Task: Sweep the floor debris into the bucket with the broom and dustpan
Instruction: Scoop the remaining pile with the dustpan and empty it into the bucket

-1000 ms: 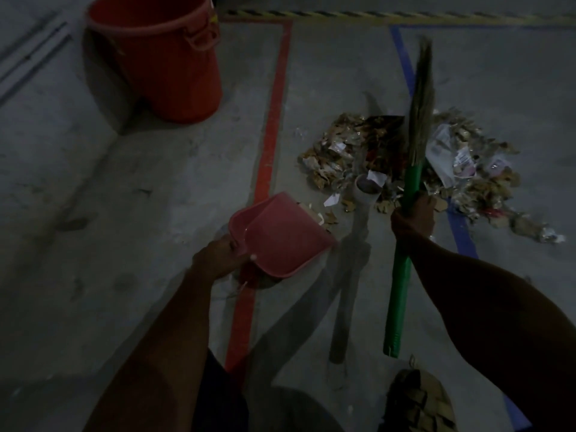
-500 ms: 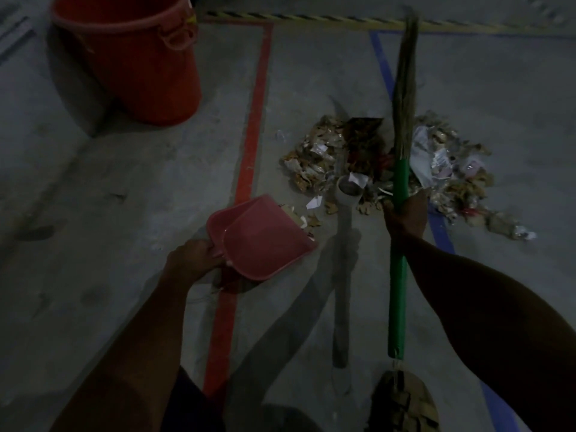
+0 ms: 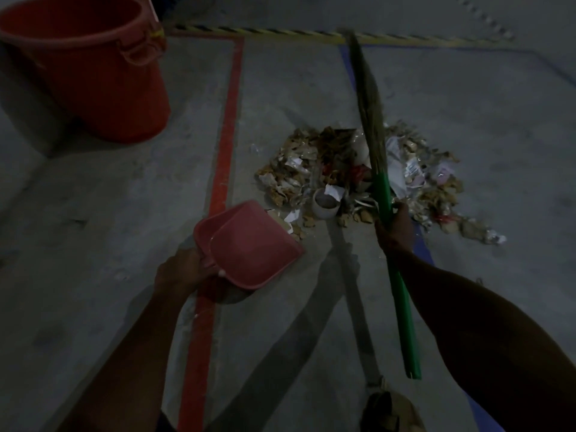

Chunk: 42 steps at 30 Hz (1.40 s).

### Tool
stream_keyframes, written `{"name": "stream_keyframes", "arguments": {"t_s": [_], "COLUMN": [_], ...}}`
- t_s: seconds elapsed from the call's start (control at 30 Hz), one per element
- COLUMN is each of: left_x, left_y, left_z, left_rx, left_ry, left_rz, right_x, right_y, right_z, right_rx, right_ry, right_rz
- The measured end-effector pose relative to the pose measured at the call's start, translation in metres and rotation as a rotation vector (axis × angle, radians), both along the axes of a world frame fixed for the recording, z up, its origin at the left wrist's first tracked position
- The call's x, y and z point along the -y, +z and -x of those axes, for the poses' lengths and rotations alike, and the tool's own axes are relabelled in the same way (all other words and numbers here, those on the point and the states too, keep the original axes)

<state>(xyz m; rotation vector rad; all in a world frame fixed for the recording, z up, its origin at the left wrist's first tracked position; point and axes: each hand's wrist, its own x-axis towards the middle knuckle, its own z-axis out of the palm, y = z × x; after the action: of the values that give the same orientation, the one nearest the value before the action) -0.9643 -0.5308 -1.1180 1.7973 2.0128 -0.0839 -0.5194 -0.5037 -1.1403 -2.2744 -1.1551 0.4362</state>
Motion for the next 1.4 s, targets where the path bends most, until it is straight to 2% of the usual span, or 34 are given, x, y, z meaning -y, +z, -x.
{"name": "stream_keyframes", "arguments": {"t_s": [0.13, 0.33, 0.6, 0.77, 0.9, 1.27, 1.4], "left_x": [-0.015, -0.040, -0.051, -0.052, -0.055, -0.064, -0.069], "left_y": [0.001, -0.007, -0.016, -0.016, -0.020, -0.015, -0.019], "left_z": [-0.021, -0.036, -0.042, -0.058, -0.063, -0.078, -0.081], "left_rx": [0.068, 0.086, 0.132, 0.184, 0.252, 0.393, 0.358], "left_ry": [-0.059, -0.051, -0.084, -0.110, -0.132, -0.144, -0.143], "left_rz": [-0.045, -0.018, -0.050, -0.086, -0.100, -0.105, -0.100], "right_x": [0.000, 0.009, 0.011, 0.009, 0.020, 0.025, 0.025], "right_y": [0.000, -0.019, -0.017, -0.017, -0.030, -0.039, -0.037], "right_z": [-0.012, -0.033, -0.050, -0.059, -0.062, -0.050, -0.058], "right_rx": [-0.013, 0.056, 0.179, 0.264, 0.344, 0.108, 0.020], "right_ry": [0.057, 0.121, 0.074, -0.004, 0.047, 0.139, 0.146], "right_rz": [-0.041, 0.012, -0.065, 0.024, 0.105, 0.033, 0.002]}}
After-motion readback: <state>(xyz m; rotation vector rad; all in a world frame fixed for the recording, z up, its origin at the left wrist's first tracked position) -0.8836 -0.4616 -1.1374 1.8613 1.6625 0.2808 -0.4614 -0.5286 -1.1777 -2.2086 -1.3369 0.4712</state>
